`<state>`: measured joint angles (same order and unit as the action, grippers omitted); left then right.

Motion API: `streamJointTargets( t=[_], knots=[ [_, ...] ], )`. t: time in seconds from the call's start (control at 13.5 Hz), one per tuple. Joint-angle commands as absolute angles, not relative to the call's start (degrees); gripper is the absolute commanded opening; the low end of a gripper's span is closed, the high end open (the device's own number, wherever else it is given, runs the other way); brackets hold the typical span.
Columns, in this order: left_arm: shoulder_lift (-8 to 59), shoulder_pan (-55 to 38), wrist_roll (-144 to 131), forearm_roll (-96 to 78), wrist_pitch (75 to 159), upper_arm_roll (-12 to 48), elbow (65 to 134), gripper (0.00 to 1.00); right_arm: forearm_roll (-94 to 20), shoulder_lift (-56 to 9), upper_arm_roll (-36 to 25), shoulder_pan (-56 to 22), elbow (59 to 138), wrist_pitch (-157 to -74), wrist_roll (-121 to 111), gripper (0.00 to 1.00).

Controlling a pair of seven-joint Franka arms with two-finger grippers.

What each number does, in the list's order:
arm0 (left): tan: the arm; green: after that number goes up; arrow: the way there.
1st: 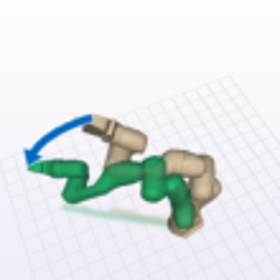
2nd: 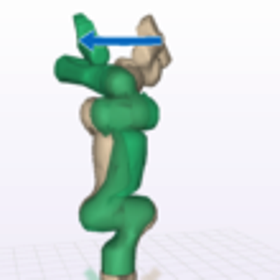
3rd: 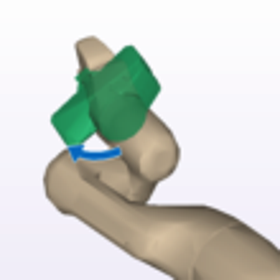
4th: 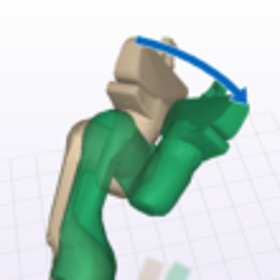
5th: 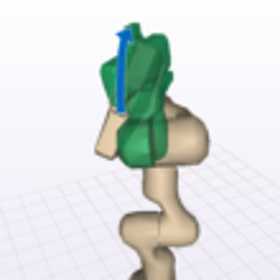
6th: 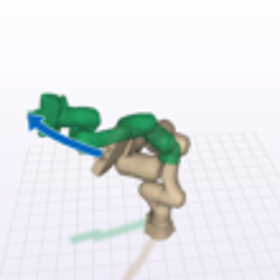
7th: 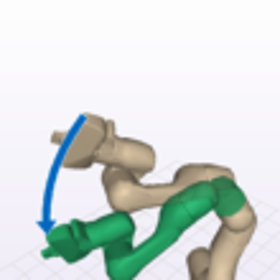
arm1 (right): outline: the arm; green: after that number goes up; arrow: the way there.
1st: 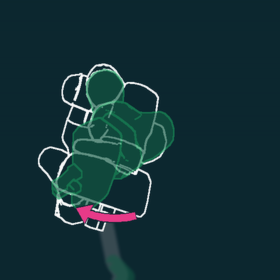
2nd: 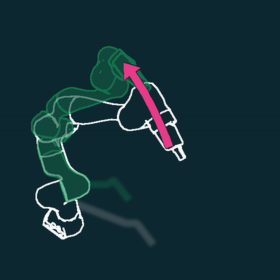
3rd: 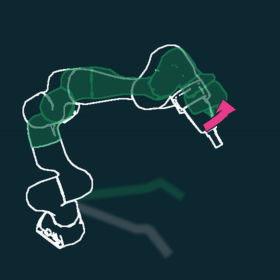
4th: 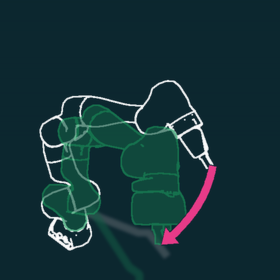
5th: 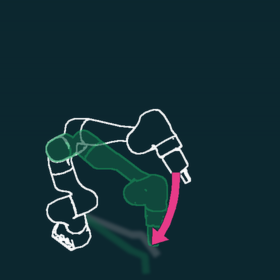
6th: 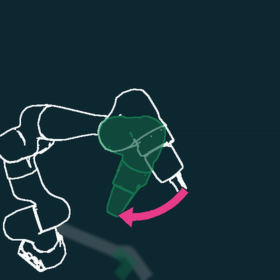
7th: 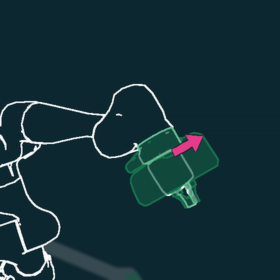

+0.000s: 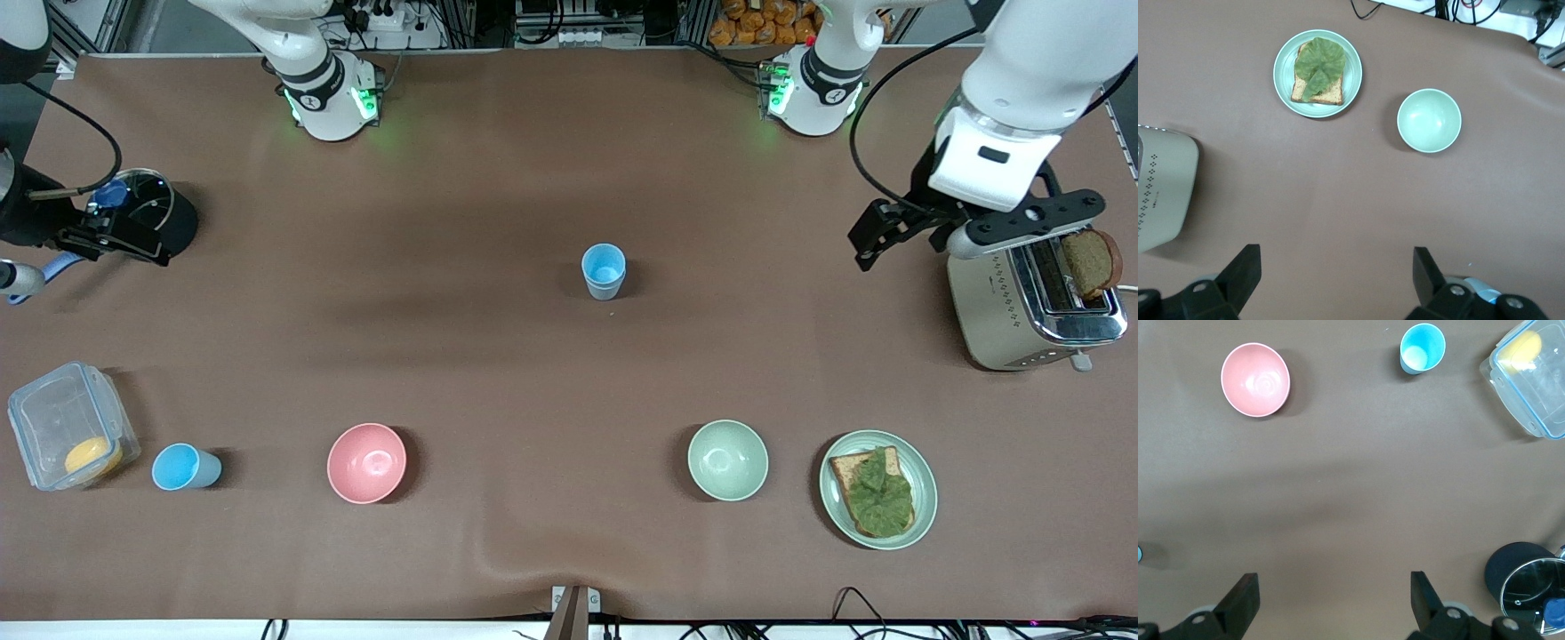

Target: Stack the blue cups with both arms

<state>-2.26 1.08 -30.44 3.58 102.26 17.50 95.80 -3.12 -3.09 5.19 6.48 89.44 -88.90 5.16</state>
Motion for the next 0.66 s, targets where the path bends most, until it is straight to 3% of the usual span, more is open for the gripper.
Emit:
streamJointTargets(
  t=[0.0,0.59],
  knots=[
    [-1.93,0.97,-22.63,-0.77,99.58,13.82,92.82,1.0,-1.59,-3.43,4.48,5.36,87.46,-87.89,5.01,1.0],
    [-1.76,-2.46,-6.86,-1.58,93.52,3.43,90.27,1.0,2.99,-3.6,4.66,5.62,86.48,-87.19,-0.7,1.0]
  ],
)
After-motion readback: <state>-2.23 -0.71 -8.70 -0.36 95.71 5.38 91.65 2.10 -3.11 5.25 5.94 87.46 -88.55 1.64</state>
